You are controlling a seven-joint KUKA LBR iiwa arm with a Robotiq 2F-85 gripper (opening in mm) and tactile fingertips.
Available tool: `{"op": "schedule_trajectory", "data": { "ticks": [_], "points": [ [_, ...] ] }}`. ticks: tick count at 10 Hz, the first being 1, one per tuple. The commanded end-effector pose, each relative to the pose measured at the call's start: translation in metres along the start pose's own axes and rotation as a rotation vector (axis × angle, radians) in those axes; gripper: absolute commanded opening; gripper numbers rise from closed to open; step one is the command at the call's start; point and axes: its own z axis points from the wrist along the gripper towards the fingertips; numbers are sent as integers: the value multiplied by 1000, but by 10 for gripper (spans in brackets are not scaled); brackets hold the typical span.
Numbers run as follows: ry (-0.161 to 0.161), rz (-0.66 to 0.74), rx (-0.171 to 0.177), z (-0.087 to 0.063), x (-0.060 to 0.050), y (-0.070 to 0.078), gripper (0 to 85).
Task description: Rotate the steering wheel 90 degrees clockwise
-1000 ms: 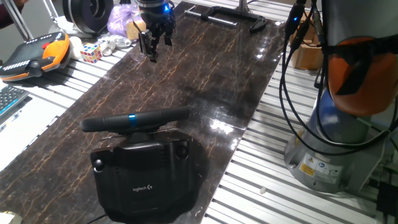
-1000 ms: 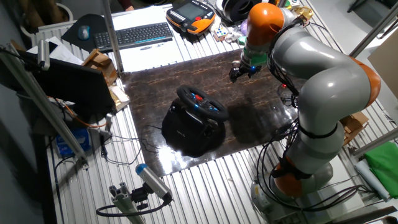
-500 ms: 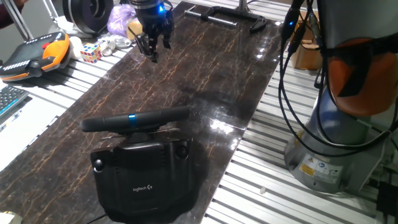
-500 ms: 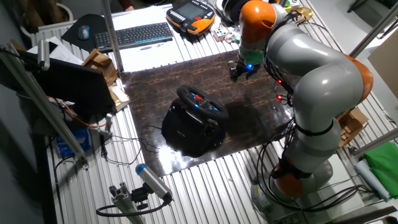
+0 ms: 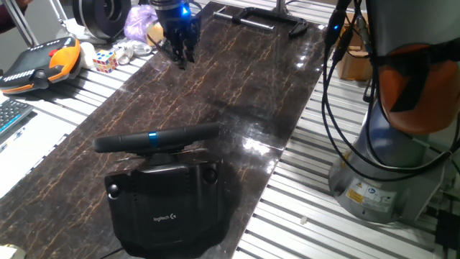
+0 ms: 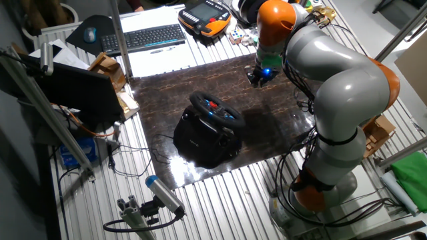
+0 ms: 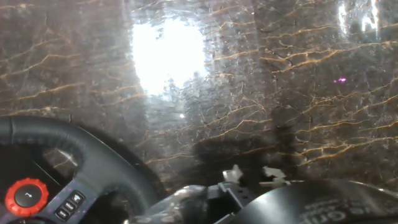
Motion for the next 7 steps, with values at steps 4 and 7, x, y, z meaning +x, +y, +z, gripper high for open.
{"op": "schedule_trajectory", "data": {
  "ticks": [4,7],
  "points": [
    [-4,-3,-52,1,-1,0,7],
    [7,53,-99,7,-7,6,7]
  ]
}}
